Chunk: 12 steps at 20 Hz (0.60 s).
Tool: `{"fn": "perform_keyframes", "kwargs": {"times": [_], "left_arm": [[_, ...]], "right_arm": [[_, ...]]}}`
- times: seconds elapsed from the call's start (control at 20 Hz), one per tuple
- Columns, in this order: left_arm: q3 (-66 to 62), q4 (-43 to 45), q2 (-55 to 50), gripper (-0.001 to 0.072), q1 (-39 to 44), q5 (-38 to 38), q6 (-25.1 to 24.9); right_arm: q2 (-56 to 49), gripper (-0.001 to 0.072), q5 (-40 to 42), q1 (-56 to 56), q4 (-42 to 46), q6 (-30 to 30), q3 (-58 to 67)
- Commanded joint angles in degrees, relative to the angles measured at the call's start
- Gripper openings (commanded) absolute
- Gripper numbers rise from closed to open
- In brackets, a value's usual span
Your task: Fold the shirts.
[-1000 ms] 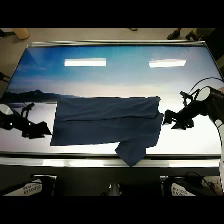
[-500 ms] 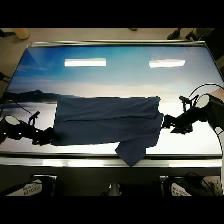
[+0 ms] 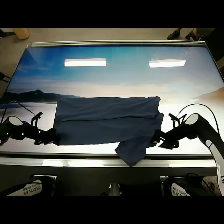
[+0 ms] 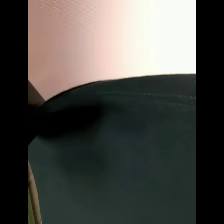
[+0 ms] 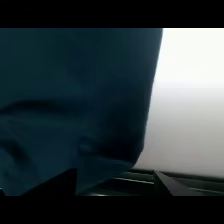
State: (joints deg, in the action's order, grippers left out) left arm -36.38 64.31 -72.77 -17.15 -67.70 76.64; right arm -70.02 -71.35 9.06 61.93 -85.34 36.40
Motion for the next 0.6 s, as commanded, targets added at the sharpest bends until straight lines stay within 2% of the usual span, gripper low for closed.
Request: {"fn": "perform_keyframes", "kwargs": {"times": [0.0, 0.05, 0.1, 0.2, 0.3, 0.45, 0.55], "left_arm": [[-0.07, -0.09, 1.03, 0.0026, 0.0, -0.02, -0.17], [-0.07, -0.09, 1.05, 0.0026, 0.0, -0.02, -0.17], [-0.07, -0.09, 1.05, 0.0026, 0.02, 0.0, -0.15], [-0.13, -0.09, 1.09, 0.0026, 0.0, 0.07, -0.2], [-1.68, -0.11, 2.21, 0.0024, -0.02, -0.57, -1.16], [-9.53, -0.11, 6.49, 0.0022, 0.0, -3.87, -1.86], [-16.7, -0.31, 6.67, 0.002, 0.22, -3.85, 0.59]], "right_arm": [[0.11, 0.0466, 6.73, -0.04, -5.7, 1.2, -5.03], [0.09, 0.0409, 7.56, -0.04, -6.03, 1.05, -5.42], [0.09, 0.0392, 7.93, -0.04, -6.49, 0.98, -5.68], [0.15, 0.0021, 7.69, -0.02, -7.17, 0.96, -5.46], [0.44, 0.0018, 5.18, -0.02, -7.41, 2.4, -3.02], [2.8, 0.0017, -1.49, 0.13, -6.36, 2.05, 7.5], [2.56, 0.0016, 1.22, 0.11, -5.05, -0.61, 17.64]]}}
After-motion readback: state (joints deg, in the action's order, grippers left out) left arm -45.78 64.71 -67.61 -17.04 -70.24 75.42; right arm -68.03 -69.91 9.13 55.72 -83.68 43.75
